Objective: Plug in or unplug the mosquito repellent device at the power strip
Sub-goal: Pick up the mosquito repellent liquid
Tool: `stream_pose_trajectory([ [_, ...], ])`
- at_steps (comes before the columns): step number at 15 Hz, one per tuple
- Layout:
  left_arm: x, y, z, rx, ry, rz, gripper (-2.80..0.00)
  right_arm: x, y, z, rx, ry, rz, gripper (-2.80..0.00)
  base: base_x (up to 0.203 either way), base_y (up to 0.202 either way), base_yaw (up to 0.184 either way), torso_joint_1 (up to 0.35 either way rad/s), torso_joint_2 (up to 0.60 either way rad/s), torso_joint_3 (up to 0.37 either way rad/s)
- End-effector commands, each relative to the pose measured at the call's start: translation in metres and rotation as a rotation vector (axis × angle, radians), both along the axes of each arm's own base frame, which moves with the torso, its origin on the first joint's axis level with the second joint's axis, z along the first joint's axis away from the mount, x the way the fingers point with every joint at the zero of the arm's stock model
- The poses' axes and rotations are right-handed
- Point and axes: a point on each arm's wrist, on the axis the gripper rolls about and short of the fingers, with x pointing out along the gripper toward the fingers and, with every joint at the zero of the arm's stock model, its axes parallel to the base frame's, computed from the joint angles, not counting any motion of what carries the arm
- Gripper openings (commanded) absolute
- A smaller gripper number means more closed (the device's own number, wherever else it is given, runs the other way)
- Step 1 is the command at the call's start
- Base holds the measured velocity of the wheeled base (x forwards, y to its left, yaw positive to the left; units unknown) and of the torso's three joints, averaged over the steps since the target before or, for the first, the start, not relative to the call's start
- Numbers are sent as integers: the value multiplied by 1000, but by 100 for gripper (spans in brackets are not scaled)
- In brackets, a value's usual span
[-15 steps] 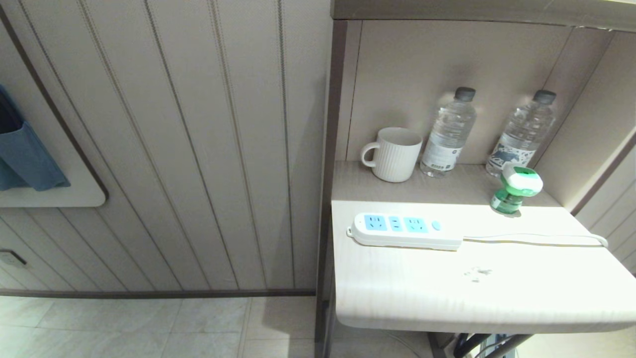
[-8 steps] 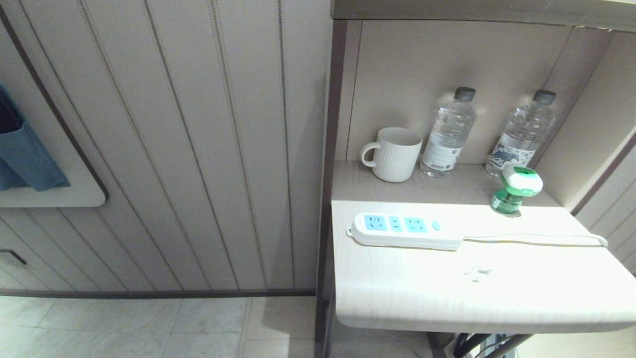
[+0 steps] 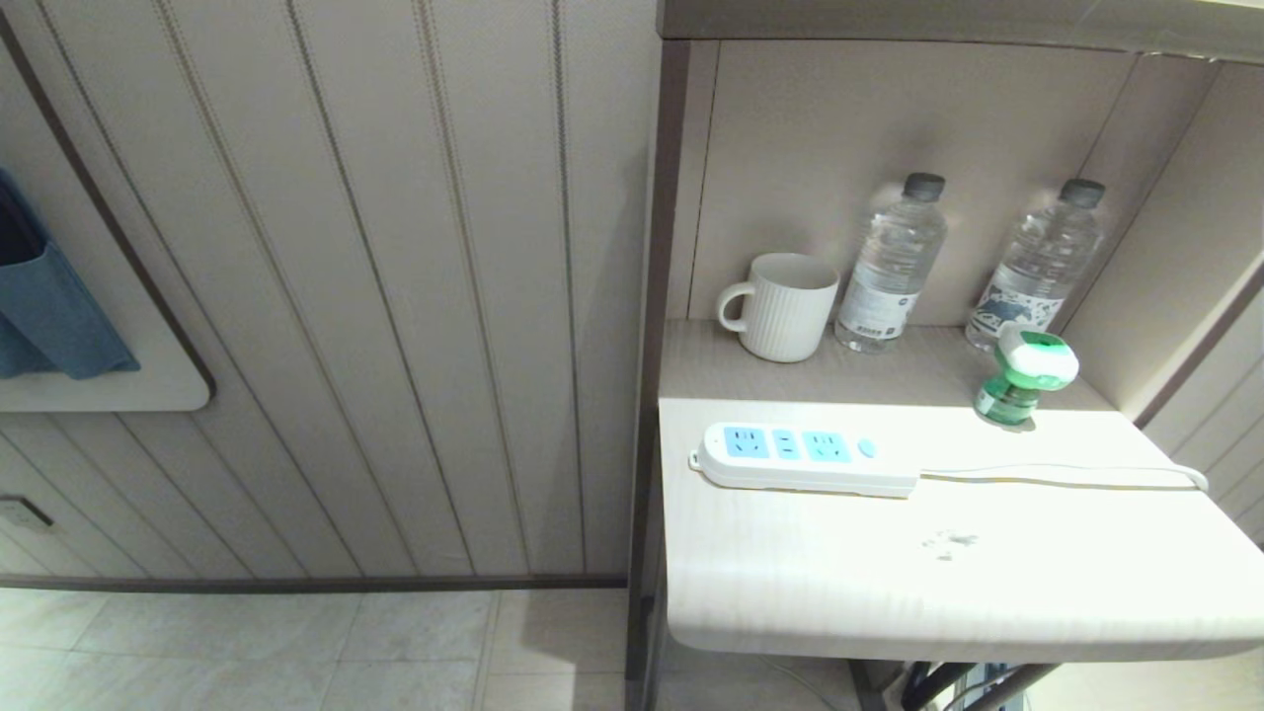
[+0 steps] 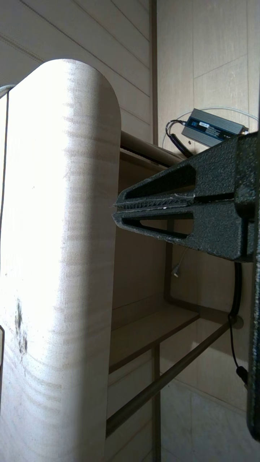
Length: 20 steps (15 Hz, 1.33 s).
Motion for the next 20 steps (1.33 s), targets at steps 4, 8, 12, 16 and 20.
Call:
stream_pose_trajectory([
  [4, 0, 0, 0, 1, 1, 0, -280, 1, 0, 0, 4, 10, -1, -280, 0, 0, 0, 0, 0, 0],
  [8, 0, 0, 0, 0, 1, 1, -280, 1, 0, 0, 4, 11, -1, -280, 0, 0, 0, 0, 0, 0],
  [12, 0, 0, 0, 0, 1, 0, -280, 14, 0, 3, -1, 179, -1, -280, 0, 0, 0, 0, 0, 0],
  [16, 0, 0, 0, 1, 1, 0, -280, 47, -1, 48, -18, -2, -18, -280, 0, 0, 0, 0, 0, 0],
  [20, 0, 0, 0, 0, 1, 0, -280, 82, -3, 105, -113, -364, -88, -280, 0, 0, 0, 0, 0, 0],
])
